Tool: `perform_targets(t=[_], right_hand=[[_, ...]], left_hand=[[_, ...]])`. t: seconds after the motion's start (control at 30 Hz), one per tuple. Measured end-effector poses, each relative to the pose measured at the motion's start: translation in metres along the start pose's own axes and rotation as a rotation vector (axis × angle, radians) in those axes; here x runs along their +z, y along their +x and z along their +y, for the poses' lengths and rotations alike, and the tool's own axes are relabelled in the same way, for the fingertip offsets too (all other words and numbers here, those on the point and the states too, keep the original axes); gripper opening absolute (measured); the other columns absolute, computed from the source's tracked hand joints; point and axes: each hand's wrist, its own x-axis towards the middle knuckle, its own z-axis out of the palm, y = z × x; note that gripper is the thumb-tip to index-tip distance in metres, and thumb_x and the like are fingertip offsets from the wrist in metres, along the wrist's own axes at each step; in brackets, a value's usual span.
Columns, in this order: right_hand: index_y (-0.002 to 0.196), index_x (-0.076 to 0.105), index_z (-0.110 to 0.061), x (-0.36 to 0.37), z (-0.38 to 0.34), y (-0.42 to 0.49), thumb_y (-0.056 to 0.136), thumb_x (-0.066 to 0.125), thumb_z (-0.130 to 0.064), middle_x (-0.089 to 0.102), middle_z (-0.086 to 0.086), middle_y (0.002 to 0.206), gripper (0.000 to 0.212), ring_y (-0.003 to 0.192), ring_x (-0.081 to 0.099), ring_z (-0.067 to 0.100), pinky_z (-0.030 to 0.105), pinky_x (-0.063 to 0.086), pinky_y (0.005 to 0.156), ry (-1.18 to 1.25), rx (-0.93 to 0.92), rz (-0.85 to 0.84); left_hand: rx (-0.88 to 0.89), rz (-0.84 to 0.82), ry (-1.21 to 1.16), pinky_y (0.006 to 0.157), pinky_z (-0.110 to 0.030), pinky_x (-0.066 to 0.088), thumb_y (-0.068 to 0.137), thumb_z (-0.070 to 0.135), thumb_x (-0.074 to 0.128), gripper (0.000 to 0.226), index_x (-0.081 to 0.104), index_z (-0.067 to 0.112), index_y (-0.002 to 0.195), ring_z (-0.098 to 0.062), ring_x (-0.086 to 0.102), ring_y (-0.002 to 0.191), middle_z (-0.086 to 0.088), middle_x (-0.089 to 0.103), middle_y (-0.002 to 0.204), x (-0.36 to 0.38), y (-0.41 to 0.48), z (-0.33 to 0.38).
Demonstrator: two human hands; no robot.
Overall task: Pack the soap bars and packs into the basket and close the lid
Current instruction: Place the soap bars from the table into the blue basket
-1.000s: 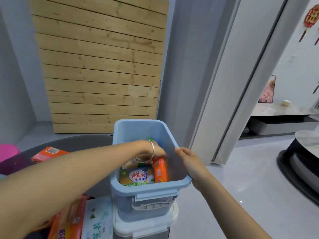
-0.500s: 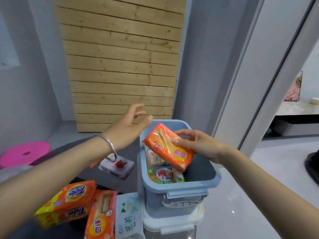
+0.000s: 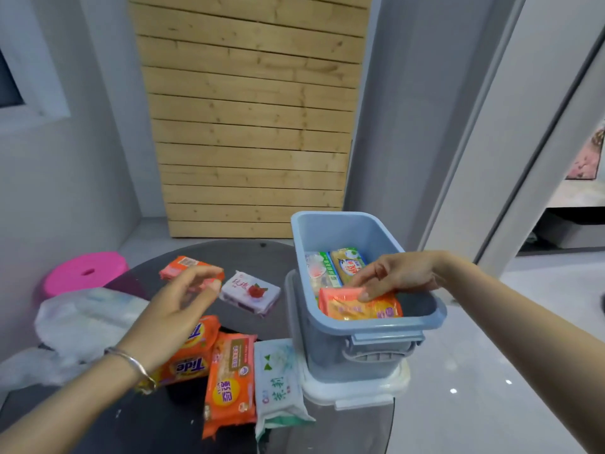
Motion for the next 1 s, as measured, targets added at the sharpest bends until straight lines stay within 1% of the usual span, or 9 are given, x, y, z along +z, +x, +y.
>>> perform_targets(t=[0.1, 0.27, 0.4, 0.53, 0.67, 0.77, 0.87, 0.93, 1.0], right_hand=[[0.112, 0.070, -0.021, 0.017, 0.009, 0.012, 0.087, 0.065, -0.018, 0.071, -0.001, 0.104, 0.025, 0.088, 0.065, 0.011, 0.026, 0.052, 0.088, -0.111, 0.056, 0.041], [0.103, 0.075, -0.028, 0.031, 0.014, 0.013, 0.081, 0.073, -0.027, 0.074, -0.008, 0.094, 0.023, 0.084, 0.063, 0.006, 0.018, 0.051, 0.084, -0.150, -0.017, 0.222], [0.090, 0.075, -0.032, 0.038, 0.009, 0.009, 0.077, 0.076, -0.024, 0.075, -0.009, 0.094, 0.015, 0.087, 0.066, 0.004, 0.014, 0.050, 0.081, -0.129, -0.107, 0.385], [0.091, 0.070, -0.027, 0.045, -0.013, 0.002, 0.085, 0.069, -0.017, 0.072, -0.001, 0.100, 0.011, 0.091, 0.066, 0.011, 0.024, 0.052, 0.088, -0.100, -0.246, 0.585], [0.093, 0.070, -0.016, 0.071, -0.039, -0.004, 0.087, 0.065, -0.016, 0.072, 0.001, 0.098, 0.008, 0.089, 0.065, 0.010, 0.022, 0.052, 0.085, -0.077, -0.329, 0.641], [0.087, 0.069, -0.007, 0.105, -0.057, -0.013, 0.087, 0.064, -0.012, 0.069, 0.005, 0.085, 0.007, 0.076, 0.061, 0.010, 0.020, 0.049, 0.076, -0.025, -0.485, 0.778], [0.078, 0.067, -0.015, 0.151, -0.056, -0.018, 0.088, 0.062, -0.010, 0.068, 0.002, 0.078, 0.012, 0.068, 0.062, 0.007, 0.015, 0.050, 0.066, 0.104, -0.555, 0.591], [0.091, 0.069, -0.013, 0.187, -0.042, -0.010, 0.089, 0.062, -0.012, 0.069, 0.003, 0.090, 0.008, 0.075, 0.063, 0.003, 0.012, 0.051, 0.069, 0.057, -0.425, 0.401], [0.109, 0.066, -0.006, 0.210, -0.023, 0.008, 0.090, 0.061, -0.016, 0.067, 0.004, 0.104, 0.022, 0.086, 0.061, 0.003, 0.010, 0.049, 0.076, 0.049, -0.294, 0.413]], left_hand=[[-0.046, -0.092, 0.198, 0.101, -0.032, 0.038, 0.077, 0.059, 0.048, 0.049, 0.049, 0.039, 0.123, -0.005, 0.044, 0.122, 0.016, 0.051, 0.126, -0.003, -0.004, -0.023], [-0.105, -0.272, 0.562, 0.109, -0.032, 0.031, 0.070, 0.064, 0.062, 0.083, 0.033, 0.032, 0.141, -0.014, 0.032, 0.136, 0.004, 0.037, 0.147, -0.016, 0.005, -0.063], [-0.152, -0.529, 0.604, 0.091, -0.017, 0.045, 0.065, 0.059, 0.072, 0.087, 0.038, 0.023, 0.137, -0.005, 0.057, 0.105, 0.010, 0.058, 0.120, -0.025, 0.010, -0.081], [-0.113, -0.547, 0.724, 0.096, -0.028, 0.047, 0.060, 0.072, 0.065, 0.089, 0.039, 0.027, 0.132, -0.010, 0.056, 0.108, 0.008, 0.057, 0.125, -0.018, 0.016, -0.081], [0.018, -0.658, 0.925, 0.119, -0.039, 0.015, 0.048, 0.089, 0.051, 0.125, 0.013, 0.024, 0.148, -0.020, 0.019, 0.143, 0.001, 0.017, 0.157, 0.011, 0.012, -0.064], [0.087, -0.855, 1.115, 0.118, -0.042, -0.007, 0.051, 0.086, 0.055, 0.132, -0.001, 0.018, 0.150, -0.023, -0.003, 0.147, -0.004, -0.001, 0.160, 0.033, 0.011, -0.048], [0.029, -0.934, 1.235, 0.118, -0.047, -0.009, 0.055, 0.082, 0.057, 0.131, -0.001, 0.011, 0.150, -0.027, 0.003, 0.147, -0.009, 0.011, 0.159, 0.042, 0.016, -0.038], [0.039, -0.937, 1.253, 0.118, -0.048, -0.009, 0.055, 0.082, 0.056, 0.127, 0.011, 0.008, 0.148, -0.028, 0.014, 0.144, -0.011, 0.026, 0.154, 0.044, 0.015, -0.035], [0.106, -0.913, 1.213, 0.118, -0.048, -0.009, 0.054, 0.083, 0.057, 0.119, 0.030, 0.006, 0.140, -0.028, 0.028, 0.138, -0.010, 0.043, 0.141, 0.044, 0.010, -0.036]])
